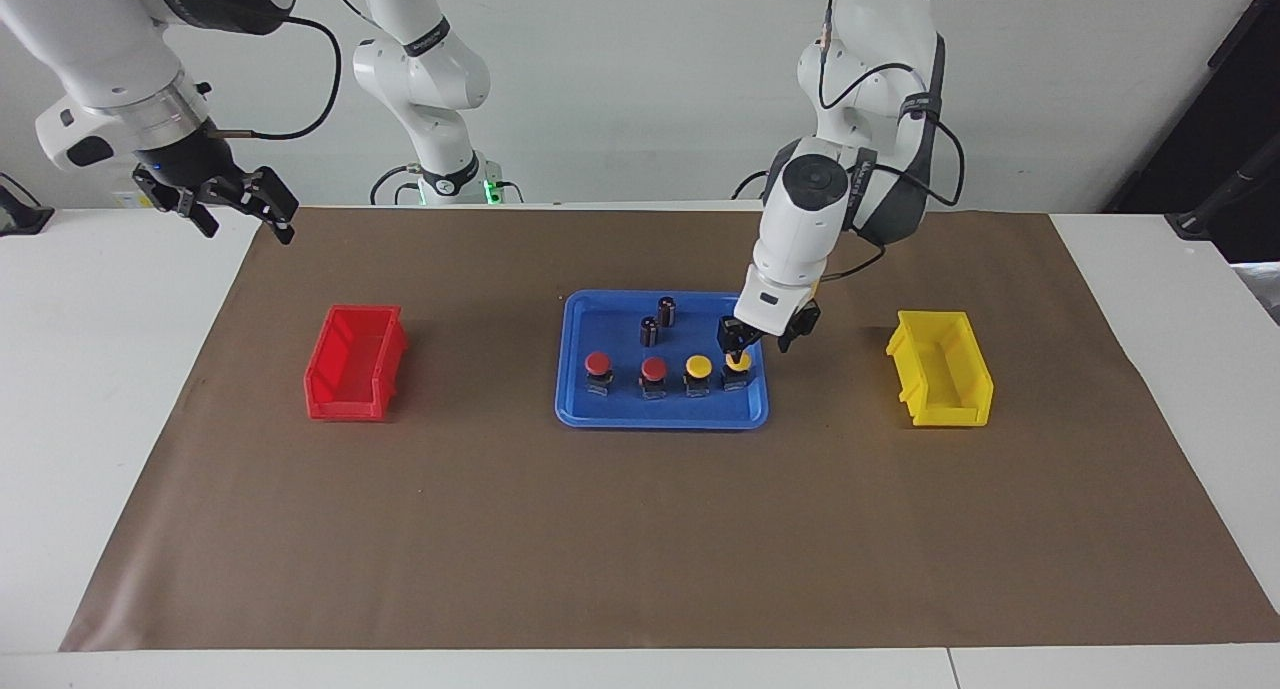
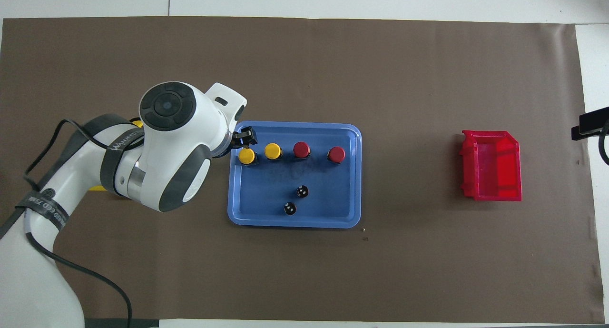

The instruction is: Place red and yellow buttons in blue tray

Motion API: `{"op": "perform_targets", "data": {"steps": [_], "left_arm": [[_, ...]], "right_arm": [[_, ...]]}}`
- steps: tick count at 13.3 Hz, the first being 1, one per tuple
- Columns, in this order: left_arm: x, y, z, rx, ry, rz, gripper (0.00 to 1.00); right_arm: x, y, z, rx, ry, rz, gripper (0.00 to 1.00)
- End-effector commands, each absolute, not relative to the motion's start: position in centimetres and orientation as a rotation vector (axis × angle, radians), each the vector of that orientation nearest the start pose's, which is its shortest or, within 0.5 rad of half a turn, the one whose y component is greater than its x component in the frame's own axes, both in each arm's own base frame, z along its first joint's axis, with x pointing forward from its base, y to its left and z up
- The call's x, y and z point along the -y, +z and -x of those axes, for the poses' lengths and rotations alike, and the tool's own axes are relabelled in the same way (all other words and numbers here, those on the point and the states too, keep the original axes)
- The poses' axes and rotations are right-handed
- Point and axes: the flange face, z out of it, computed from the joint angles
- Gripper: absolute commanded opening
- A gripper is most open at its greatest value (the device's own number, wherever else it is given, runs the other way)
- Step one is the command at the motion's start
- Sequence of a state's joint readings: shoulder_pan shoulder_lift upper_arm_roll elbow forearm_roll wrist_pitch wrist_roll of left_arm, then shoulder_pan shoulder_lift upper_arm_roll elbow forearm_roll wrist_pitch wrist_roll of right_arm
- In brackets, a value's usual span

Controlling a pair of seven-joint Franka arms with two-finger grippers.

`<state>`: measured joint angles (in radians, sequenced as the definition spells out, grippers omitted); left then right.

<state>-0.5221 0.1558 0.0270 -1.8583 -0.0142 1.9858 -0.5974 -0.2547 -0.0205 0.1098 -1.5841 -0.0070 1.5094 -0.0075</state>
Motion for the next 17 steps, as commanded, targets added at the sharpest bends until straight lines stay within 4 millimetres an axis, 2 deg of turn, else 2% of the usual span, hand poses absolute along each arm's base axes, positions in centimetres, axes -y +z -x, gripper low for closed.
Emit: {"op": "perform_targets", "data": {"steps": [1,2,4,6,7,8,9,10,11,13,17], "left_arm": [[22.6,49.6,-53.9,-0.021,0.112,3.106,1.00],[20.4,51.7,-54.3,-0.080,0.140,3.104,1.00],[14.1,55.7,-54.7,-0.115,0.101,3.124,1.00],[9.6,59.2,-54.9,-0.120,0.028,3.145,1.00],[6.3,60.7,-54.8,-0.106,0.058,3.143,1.00],[2.8,62.5,-54.7,-0.198,0.079,3.146,1.00],[1.0,63.8,-54.4,-0.299,0.085,3.147,1.00],[-0.4,64.4,-54.3,-0.275,0.073,3.166,1.00],[-1.0,64.3,-54.4,-0.259,0.081,3.172,1.00],[-0.6,66.3,-54.7,-0.268,0.021,3.169,1.00],[1.3,65.9,-55.4,-0.292,0.011,3.177,1.00]], "right_arm": [[7.8,62.6,-53.2,-0.182,0.058,3.147,1.00],[7.8,62.6,-53.2,-0.182,0.058,3.147,1.00],[7.8,62.6,-53.2,-0.182,0.058,3.148,1.00],[7.8,62.6,-53.2,-0.182,0.060,3.148,1.00],[7.8,62.6,-53.2,-0.182,0.060,3.148,1.00],[7.8,62.6,-53.2,-0.182,0.060,3.148,1.00],[7.7,62.6,-53.2,-0.180,0.060,3.148,1.00],[7.7,62.6,-53.2,-0.180,0.060,3.148,1.00],[7.8,62.7,-53.2,-0.182,0.056,3.148,1.00],[7.7,62.7,-53.2,-0.180,0.058,3.148,1.00],[7.6,62.7,-53.3,-0.177,0.056,3.148,1.00]]}}
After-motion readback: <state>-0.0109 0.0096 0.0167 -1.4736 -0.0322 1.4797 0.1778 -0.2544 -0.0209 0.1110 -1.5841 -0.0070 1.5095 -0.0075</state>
